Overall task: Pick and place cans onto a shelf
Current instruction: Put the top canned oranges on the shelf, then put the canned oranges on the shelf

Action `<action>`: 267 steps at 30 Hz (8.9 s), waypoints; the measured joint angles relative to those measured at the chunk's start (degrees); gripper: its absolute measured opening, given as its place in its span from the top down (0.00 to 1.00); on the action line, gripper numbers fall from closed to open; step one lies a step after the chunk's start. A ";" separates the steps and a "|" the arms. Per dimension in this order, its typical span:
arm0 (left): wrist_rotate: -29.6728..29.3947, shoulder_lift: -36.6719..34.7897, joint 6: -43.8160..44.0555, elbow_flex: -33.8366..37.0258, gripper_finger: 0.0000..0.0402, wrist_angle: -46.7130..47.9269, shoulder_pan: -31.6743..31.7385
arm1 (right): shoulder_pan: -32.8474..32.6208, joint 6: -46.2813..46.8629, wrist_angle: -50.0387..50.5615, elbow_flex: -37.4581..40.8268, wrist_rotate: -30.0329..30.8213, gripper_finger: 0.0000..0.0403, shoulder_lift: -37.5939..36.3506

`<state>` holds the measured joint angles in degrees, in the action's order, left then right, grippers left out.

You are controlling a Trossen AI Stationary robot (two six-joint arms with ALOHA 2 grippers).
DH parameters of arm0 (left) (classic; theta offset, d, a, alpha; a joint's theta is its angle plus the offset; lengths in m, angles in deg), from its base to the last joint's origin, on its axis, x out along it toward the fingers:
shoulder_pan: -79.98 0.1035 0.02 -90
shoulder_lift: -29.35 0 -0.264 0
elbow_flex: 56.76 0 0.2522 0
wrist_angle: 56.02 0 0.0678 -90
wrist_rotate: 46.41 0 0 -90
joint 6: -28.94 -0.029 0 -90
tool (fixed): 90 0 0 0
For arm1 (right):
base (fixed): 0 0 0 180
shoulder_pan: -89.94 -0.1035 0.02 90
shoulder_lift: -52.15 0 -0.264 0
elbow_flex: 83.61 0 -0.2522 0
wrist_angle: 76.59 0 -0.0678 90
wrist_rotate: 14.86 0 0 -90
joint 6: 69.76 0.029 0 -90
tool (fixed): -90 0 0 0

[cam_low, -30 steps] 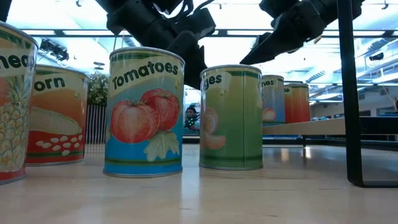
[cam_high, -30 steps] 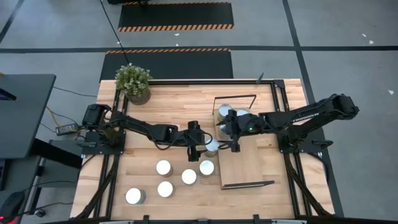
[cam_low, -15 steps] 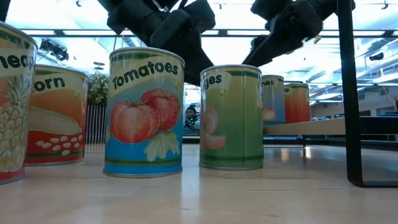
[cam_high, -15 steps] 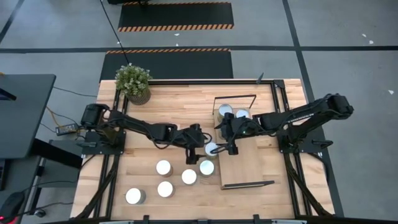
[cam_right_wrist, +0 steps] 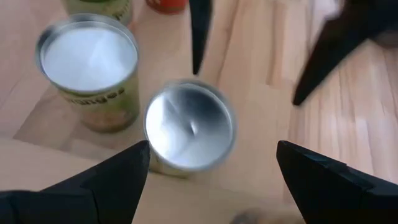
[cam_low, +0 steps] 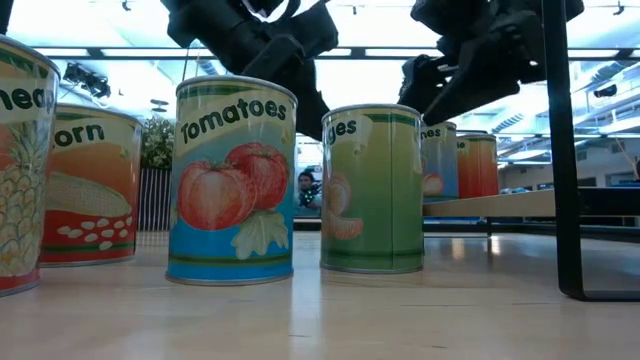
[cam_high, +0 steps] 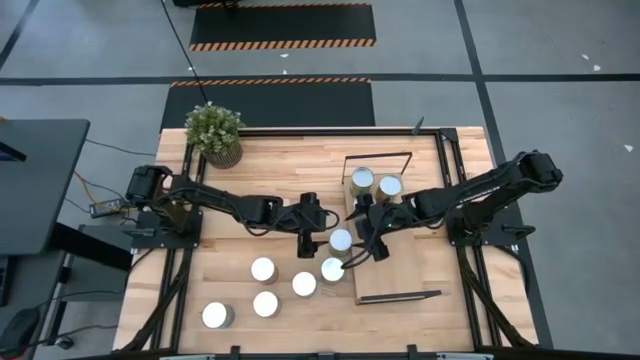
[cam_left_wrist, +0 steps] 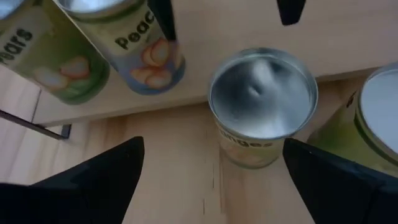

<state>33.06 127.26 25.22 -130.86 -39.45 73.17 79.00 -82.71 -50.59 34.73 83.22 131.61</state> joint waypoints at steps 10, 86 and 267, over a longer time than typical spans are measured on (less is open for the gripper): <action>0.00 -0.01 1.42 -0.02 0.03 0.77 0.00 | -1.81 -9.34 -1.46 -0.04 -0.18 0.11 1.23; 0.02 -14.24 12.16 -0.02 0.03 31.94 1.11 | 1.71 11.91 11.73 -20.52 3.60 0.15 21.84; -4.07 -21.04 25.65 -0.04 0.03 25.43 -15.61 | -8.59 22.99 29.90 -40.17 2.64 0.17 34.98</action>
<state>29.00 106.23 50.87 -130.90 -14.02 57.57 70.41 -59.71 -20.69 -5.44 85.86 166.58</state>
